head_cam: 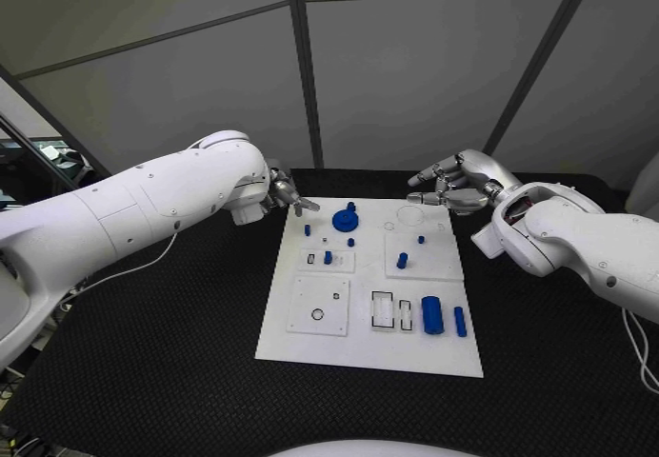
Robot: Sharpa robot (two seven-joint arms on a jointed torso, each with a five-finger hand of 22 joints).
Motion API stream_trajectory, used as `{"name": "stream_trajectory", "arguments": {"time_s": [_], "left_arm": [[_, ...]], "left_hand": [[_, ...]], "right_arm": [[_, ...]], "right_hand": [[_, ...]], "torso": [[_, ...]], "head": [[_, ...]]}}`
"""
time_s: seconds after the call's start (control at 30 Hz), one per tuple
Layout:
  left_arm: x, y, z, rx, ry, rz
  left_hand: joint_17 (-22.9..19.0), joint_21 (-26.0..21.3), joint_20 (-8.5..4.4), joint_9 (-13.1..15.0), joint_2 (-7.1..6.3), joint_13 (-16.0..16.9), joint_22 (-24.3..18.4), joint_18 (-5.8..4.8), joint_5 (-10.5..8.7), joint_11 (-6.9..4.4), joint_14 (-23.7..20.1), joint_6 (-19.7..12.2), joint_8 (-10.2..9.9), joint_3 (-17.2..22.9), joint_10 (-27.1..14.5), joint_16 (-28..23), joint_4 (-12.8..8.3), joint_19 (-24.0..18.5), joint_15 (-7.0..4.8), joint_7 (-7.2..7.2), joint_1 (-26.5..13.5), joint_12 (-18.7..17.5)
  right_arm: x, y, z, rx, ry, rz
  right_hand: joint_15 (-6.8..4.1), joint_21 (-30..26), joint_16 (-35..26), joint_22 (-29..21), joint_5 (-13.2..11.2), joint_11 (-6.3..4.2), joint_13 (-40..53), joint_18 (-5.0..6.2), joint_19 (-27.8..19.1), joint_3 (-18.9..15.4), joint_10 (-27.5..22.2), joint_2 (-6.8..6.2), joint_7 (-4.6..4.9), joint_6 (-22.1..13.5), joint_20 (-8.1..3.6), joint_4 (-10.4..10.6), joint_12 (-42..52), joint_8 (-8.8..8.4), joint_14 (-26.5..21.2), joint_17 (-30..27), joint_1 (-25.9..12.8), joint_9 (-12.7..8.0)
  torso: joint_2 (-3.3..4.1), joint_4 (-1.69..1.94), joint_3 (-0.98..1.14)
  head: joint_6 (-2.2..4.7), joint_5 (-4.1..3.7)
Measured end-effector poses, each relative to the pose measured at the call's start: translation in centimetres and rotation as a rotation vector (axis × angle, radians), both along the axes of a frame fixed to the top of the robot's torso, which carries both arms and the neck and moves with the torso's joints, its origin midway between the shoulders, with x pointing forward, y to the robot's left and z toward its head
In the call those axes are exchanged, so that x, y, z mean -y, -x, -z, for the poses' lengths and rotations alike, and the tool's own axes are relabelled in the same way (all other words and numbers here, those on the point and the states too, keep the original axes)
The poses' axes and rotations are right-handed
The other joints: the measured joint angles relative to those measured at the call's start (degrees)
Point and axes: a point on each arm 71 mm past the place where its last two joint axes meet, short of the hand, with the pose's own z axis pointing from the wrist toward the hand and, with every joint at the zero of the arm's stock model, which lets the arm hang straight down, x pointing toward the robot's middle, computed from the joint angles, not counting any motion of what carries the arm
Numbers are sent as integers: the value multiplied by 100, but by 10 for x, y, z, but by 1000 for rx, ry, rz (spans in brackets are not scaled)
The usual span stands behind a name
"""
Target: Assemble the parts on the task board
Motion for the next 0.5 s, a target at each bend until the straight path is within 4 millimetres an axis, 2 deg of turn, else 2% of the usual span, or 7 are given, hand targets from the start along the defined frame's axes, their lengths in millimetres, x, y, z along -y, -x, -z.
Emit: {"name": "stream_trajectory", "arguments": {"time_s": [0.2, 0.43, 0.47, 0.5], "left_arm": [[2, -7, 10, -39, -27, 14], [7, -9, 17, -70, -41, 39], [8, -9, 18, -72, -41, 41], [8, -9, 18, -75, -42, 43]], "left_hand": [[0, 0, 0, -172, 76, 0, 0, 1, 0, 0, 7, 0, 0, -16, 0, 0, -16, 0, 7, 0, 76, 0], [0, 0, 23, -240, 80, 0, 26, -3, 0, 0, 8, 0, 0, -16, 0, 5, -16, 23, 7, 0, 80, 0], [0, 0, 22, -249, 80, 0, 36, -309, 0, 0, 7, 3, 0, -16, 0, 28, -16, 23, 7, -2, 80, 0], [0, 0, 22, -251, 80, 0, 41, -350, 0, 0, 7, 16, 0, -16, 0, 28, -16, 23, 7, -15, 80, 0]], "right_arm": [[-1, 0, 0, -1, -1, -3], [-3, 0, 0, -1, -1, -6], [-3, 0, 0, -1, -1, -6], [-3, 0, 0, -1, -1, -6]], "right_hand": [[0, 0, 0, 0, 0, 0, 0, 0, 0, 0, 0, 0, 0, 0, 0, 0, 0, 0, 0, 0, 0, -1], [0, 0, 0, 0, 0, 0, 0, 0, 0, 0, 0, 0, 0, 0, 0, 0, 0, 0, 0, 0, 0, -1], [0, 0, 0, 0, 0, 0, 0, -1, 0, 0, 0, 0, 0, 0, 0, 0, 0, 0, 0, 0, 0, -1], [0, 0, 0, 0, 0, 0, 0, 0, 0, 0, 0, 0, 0, 0, 0, 0, 0, 0, 0, 0, 0, -1]], "torso": [[2, -3, -2], [-2, -3, -4], [-3, -3, -4], [-3, -3, -4]], "head": [[-23, 8], [-36, 8], [-37, 8], [-38, 7]]}}
